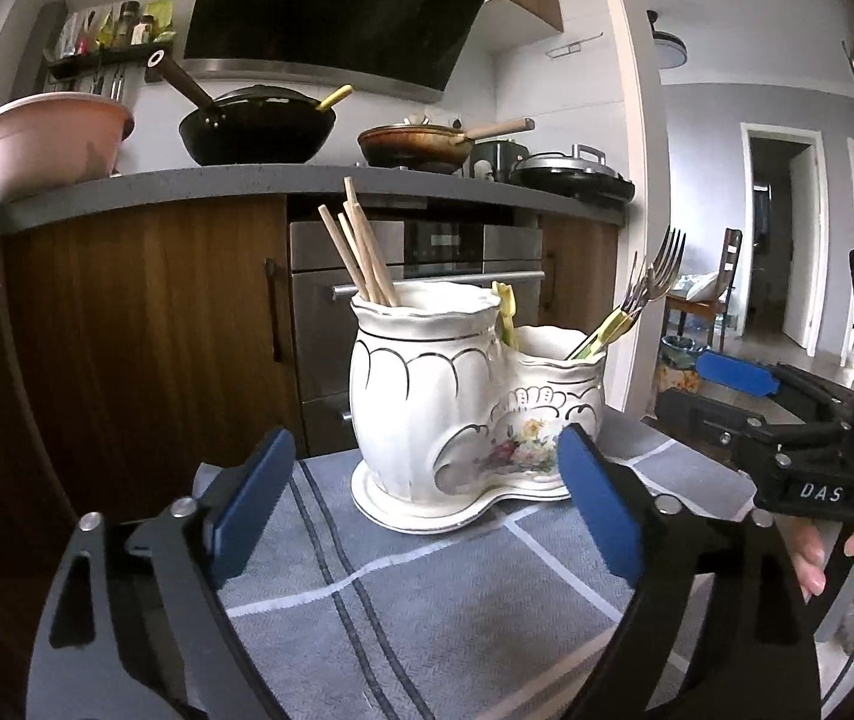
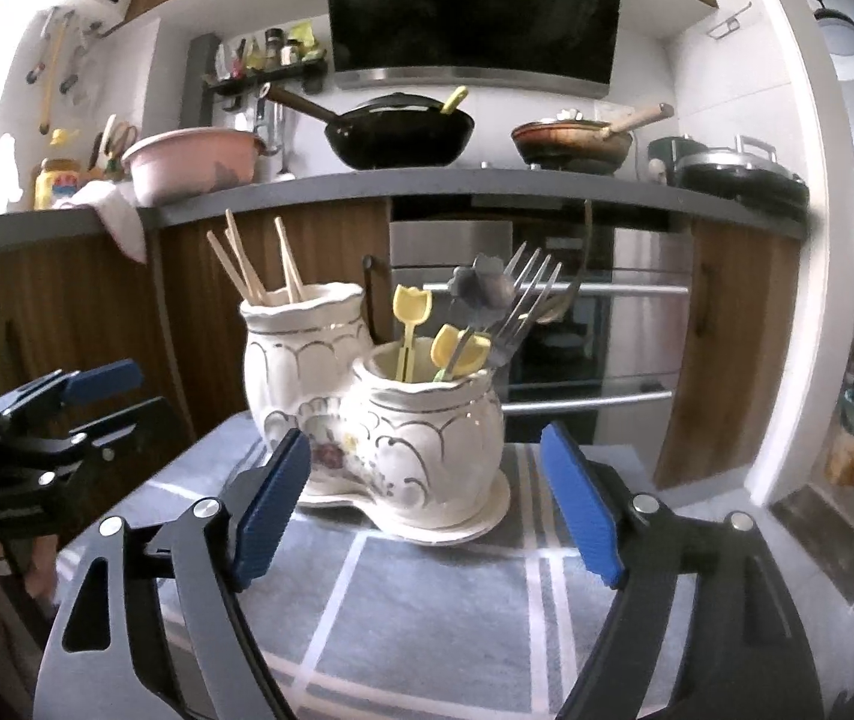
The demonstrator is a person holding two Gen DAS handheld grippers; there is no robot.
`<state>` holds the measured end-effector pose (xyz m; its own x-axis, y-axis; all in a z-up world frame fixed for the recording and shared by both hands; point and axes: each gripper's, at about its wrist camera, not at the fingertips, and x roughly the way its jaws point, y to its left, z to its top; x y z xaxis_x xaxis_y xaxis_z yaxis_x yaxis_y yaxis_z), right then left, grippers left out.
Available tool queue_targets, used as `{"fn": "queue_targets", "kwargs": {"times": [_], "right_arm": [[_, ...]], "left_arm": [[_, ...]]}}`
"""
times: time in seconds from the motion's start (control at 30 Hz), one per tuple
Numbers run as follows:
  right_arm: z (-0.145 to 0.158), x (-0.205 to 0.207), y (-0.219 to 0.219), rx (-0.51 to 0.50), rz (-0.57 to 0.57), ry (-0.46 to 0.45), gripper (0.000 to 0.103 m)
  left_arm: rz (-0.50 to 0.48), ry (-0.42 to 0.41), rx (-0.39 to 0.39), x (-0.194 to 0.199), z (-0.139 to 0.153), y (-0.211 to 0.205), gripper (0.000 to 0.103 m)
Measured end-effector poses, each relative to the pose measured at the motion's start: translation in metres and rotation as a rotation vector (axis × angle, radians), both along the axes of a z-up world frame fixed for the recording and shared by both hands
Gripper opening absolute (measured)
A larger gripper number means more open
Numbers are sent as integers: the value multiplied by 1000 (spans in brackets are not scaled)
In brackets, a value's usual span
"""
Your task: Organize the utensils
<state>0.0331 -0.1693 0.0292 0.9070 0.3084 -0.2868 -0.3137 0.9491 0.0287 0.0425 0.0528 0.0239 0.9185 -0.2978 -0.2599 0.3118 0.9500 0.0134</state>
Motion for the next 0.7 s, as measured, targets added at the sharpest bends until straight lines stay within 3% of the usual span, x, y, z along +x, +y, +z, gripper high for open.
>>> {"fn": "queue_targets", "kwargs": {"times": [0.23,0.7], "right_arm": [[2,-1,-3,2,-7,-14,87],[2,-3,-1,-6,-6,-19,87]], "left_arm": [[-2,-2,-16,-3,0,2,93],[-11,-9,-13,-4,1,1,93]]}}
